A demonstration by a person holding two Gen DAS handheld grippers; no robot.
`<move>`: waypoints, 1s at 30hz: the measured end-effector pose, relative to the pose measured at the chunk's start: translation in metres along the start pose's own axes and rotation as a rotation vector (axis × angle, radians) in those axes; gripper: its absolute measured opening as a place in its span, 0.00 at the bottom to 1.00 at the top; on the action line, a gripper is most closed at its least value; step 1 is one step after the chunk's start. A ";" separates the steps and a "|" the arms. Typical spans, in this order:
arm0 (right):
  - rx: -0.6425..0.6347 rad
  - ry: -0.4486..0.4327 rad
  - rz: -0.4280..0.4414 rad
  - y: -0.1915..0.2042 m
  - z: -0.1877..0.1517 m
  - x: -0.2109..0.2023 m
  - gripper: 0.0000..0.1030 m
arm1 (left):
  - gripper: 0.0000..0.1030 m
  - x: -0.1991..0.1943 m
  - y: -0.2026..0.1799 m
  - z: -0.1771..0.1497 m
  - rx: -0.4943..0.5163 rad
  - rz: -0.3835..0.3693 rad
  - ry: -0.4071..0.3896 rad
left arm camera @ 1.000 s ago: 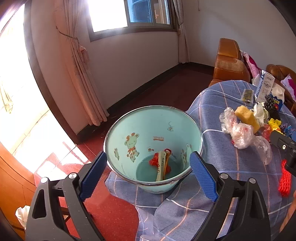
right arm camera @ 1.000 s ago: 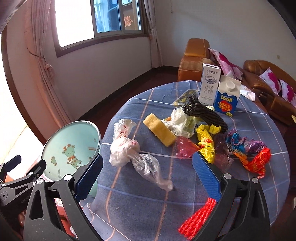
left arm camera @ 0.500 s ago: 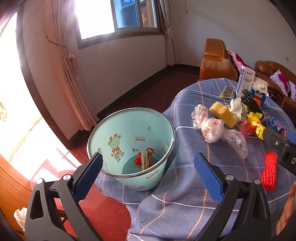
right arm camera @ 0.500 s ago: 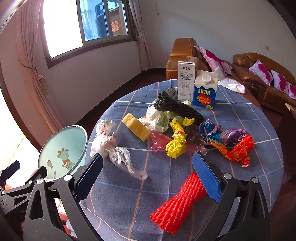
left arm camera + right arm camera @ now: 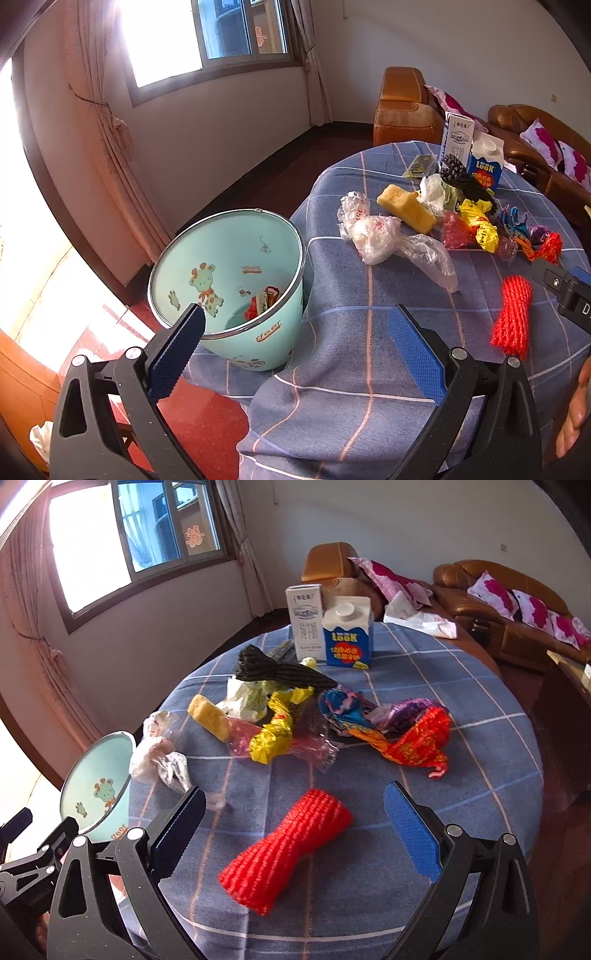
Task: Collect trash
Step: 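Move the right tool to the red mesh net and close on it, then grasp the clear plastic bag with the left tool while the right tool holds the red net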
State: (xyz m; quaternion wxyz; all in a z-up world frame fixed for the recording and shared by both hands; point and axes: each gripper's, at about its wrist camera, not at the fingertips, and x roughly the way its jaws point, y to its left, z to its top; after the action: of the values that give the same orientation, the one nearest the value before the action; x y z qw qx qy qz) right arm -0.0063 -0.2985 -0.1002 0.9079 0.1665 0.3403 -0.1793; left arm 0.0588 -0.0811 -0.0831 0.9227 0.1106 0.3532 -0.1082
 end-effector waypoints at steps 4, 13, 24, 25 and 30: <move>0.024 0.029 0.002 -0.012 -0.009 0.000 0.91 | 0.94 0.004 -0.005 -0.003 0.000 -0.010 0.018; 0.018 0.169 0.072 0.005 -0.025 0.036 0.61 | 0.94 0.012 -0.003 -0.006 -0.018 -0.022 0.035; -0.015 0.097 0.111 -0.002 -0.007 0.024 0.21 | 0.94 0.034 -0.007 0.013 -0.046 -0.029 0.035; -0.021 0.065 0.101 -0.004 -0.001 0.019 0.21 | 0.94 0.036 -0.009 0.018 -0.051 -0.036 0.032; -0.062 -0.030 0.057 -0.009 0.024 0.007 0.21 | 0.93 0.052 -0.024 0.043 -0.084 -0.061 0.021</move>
State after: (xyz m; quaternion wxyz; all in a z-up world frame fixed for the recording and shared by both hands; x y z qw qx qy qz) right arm 0.0083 -0.3179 -0.0898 0.9223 0.1454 0.3273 -0.1454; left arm 0.1167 -0.1227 -0.0896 0.9190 0.0620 0.3703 -0.1204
